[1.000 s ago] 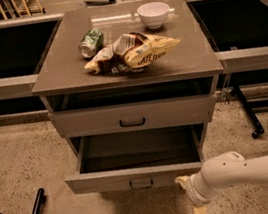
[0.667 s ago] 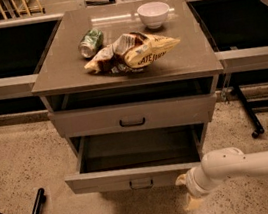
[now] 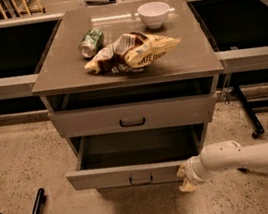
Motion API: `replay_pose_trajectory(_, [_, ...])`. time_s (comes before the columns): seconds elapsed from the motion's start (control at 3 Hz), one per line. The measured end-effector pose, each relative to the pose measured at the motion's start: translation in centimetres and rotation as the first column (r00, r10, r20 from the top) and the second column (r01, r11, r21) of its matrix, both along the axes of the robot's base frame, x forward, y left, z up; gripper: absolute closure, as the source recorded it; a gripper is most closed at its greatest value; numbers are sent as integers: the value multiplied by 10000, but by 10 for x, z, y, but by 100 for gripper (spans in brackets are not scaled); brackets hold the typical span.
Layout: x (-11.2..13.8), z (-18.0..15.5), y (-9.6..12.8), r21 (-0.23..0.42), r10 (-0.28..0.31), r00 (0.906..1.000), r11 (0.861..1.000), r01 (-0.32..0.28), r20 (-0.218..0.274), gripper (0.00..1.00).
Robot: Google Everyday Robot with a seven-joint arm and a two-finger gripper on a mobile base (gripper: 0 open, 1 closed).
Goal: Close middle drawer
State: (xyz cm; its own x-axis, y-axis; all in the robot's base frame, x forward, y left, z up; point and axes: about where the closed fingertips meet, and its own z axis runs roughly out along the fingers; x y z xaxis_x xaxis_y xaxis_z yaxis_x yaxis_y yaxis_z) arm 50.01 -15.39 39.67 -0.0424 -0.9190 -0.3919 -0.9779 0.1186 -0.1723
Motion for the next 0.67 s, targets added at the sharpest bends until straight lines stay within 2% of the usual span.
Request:
replay_pose_trajectory(0.33, [0, 0, 0, 0, 0, 10000, 10000, 0, 0, 28])
replay_pose_trajectory(0.67, [0, 0, 0, 0, 1, 10000, 10000, -1, -1, 0])
